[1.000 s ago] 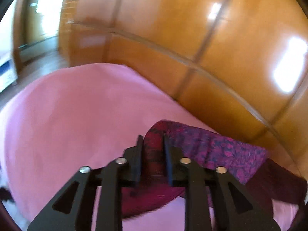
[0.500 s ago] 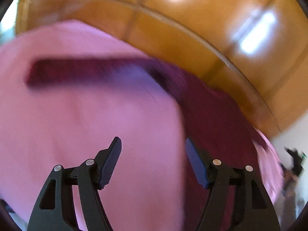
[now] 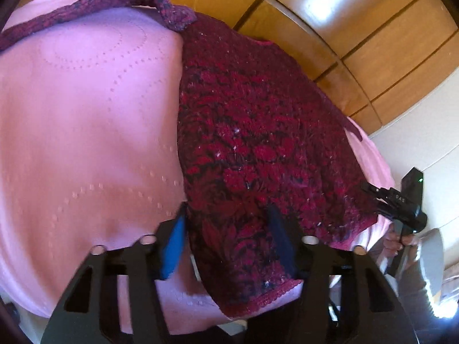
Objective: Fold small clothes
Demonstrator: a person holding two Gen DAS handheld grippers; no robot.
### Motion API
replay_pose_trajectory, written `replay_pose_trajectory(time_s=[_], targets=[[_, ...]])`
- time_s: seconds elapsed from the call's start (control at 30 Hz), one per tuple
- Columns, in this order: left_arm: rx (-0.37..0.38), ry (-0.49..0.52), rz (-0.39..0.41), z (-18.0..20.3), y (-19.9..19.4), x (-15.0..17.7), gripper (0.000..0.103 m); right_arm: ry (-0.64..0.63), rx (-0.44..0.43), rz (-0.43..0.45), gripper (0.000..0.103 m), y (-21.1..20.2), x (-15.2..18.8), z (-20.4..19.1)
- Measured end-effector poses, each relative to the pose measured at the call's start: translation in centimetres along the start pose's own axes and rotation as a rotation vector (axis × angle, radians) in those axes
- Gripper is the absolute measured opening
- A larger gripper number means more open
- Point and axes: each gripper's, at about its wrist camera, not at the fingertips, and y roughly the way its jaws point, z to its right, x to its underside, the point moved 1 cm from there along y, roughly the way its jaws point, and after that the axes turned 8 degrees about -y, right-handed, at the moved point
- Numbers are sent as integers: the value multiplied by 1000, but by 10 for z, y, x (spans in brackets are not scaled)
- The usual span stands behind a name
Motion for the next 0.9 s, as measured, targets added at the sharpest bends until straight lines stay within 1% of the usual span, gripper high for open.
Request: replay_pose_trajectory(time_s=[0.03,0.07,0.1,0.17,0.23,0.3,0.33,0.37,0.4,0.43,0.47,0.5,0.53,0.57,0.6,0.63,0.67,0.73,0.77,0.8,0.83,0.87,0.9], targets=[[-14,8,2,-3,0,-2,24,-25,21,-9,26,0,5,-6],[-21,16,3,-6,-2,0,20,-49,49,-7,20,-3,6,-14],[-14,22,7,-4,-3,-3,17,-60,60,1,18,-5,4,-13],[-14,57,30,0,-11,-10,15,-91,81,32,13,-19,4,-20],[-5,81,53,3,-22,-16,15,-123,94,62,11,-40,13,-36],[9,100,73,6,-34,-18,15,-159,114,78,10,-56,25,-38],[19,108,78,6,-41,-17,15,-165,117,79,10,-58,31,-38],[21,115,75,5,-45,-16,15,-162,114,73,9,-64,43,-37],[5,127,68,2,-47,-12,15,-153,112,57,8,-65,55,-37],[-17,135,59,-2,-47,-7,15,-147,114,38,3,-63,63,-36],[-35,128,47,-10,-47,-4,15,-147,117,6,0,-58,77,-36],[-49,108,31,-17,-45,-3,14,-142,102,-8,0,-55,86,-36],[-57,91,15,-24,-42,-2,14,-123,77,-3,0,-54,92,-34],[-63,79,9,-29,-39,-1,14,-109,67,7,3,-53,92,-33],[-56,65,11,-30,-38,-1,14,-93,62,28,4,-55,88,-33],[-48,57,11,-29,-38,-2,14,-77,55,52,9,-56,85,-32],[-42,60,15,-26,-37,-3,14,-57,45,65,30,-57,78,-28],[-24,52,23,-24,-38,-5,14,-43,52,103,63,-60,70,-21],[-16,49,24,-21,-38,-5,15,-39,48,126,62,-57,62,-19],[-20,48,31,-22,-39,-4,15,-31,43,127,62,-50,54,-16],[-20,43,32,-22,-38,-4,15,-26,42,122,60,-48,49,-15],[-23,42,31,-22,-37,-3,15,-18,29,105,56,-37,41,-10],[-31,42,30,-23,-37,-1,15,-14,19,86,54,-28,37,-8]])
